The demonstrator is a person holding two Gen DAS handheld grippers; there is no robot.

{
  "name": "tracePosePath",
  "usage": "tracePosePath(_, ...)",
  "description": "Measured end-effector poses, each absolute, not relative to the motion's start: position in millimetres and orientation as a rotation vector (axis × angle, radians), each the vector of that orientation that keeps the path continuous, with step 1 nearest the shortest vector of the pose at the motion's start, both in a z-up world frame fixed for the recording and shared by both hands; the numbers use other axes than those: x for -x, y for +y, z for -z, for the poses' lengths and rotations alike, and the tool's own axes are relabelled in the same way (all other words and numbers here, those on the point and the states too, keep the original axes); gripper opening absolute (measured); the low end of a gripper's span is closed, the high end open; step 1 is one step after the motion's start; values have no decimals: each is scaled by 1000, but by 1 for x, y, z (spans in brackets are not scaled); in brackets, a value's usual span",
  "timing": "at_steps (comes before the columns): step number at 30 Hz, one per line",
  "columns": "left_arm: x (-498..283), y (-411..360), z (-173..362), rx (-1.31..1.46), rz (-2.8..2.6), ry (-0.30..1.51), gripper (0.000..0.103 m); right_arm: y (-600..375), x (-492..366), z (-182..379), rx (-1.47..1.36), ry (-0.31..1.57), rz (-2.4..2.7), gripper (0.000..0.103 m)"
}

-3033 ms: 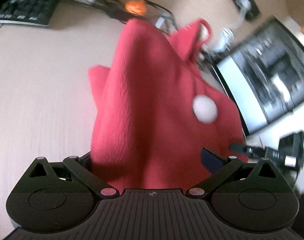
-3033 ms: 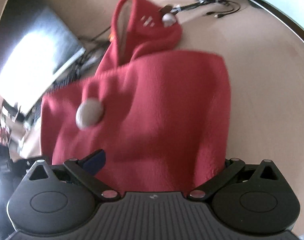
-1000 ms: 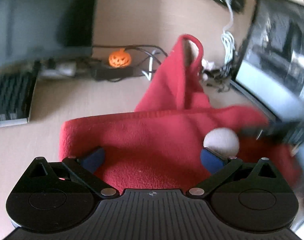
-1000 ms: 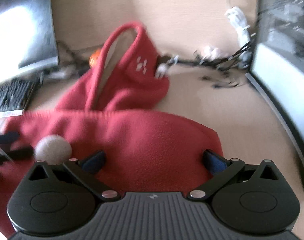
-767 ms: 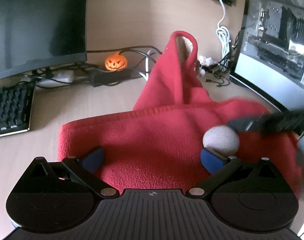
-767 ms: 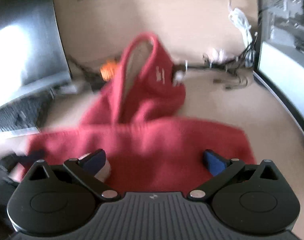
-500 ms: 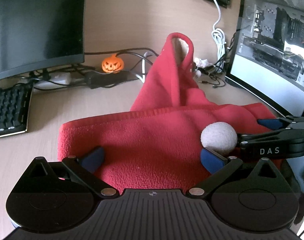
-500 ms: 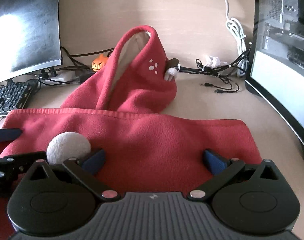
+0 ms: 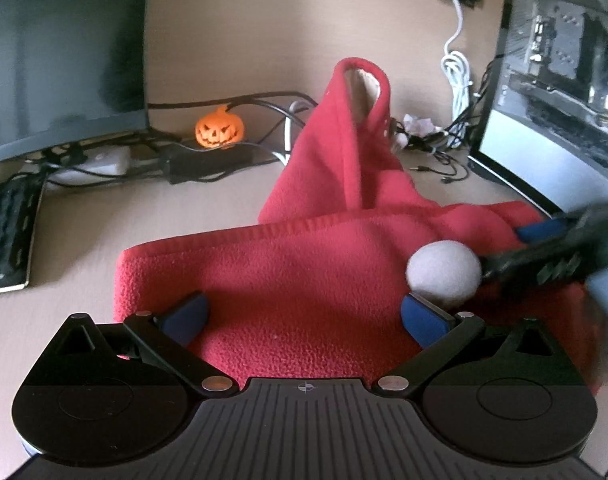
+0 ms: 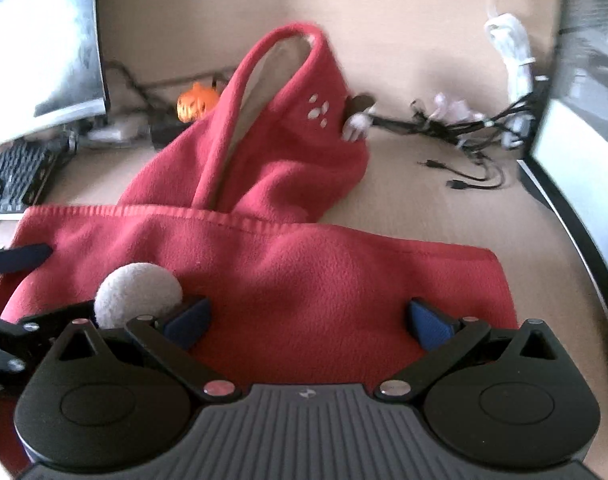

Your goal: Fold clothes

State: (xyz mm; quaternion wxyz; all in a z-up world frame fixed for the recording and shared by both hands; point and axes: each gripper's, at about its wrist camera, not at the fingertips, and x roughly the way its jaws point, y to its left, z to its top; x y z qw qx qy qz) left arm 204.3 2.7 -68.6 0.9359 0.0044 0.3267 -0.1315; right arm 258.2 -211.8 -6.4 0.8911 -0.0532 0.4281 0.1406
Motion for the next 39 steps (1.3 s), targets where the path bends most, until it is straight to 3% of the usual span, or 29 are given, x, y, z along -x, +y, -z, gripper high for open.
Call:
tracePosePath(5, -219, -4, 69, -31, 276, 685, 103, -238, -298, -77, 81, 707, -298, 103)
tracePosePath(8, -220, -8, 68, -44, 260, 699, 103, -237, -350, -97, 49, 656, -268, 103)
tracePosePath(19, -219, -7, 67, -30, 234, 706, 103, -206, -488, -6, 261, 889, -60, 103)
tracePosePath(25, -222, -8, 66, -34, 238, 720, 103, -236, -467, -30, 22, 661, -54, 103)
tracePosePath(39, -233, 10, 25, 90, 270, 701, 103, -251, -332, -113, 38, 201, -232, 103)
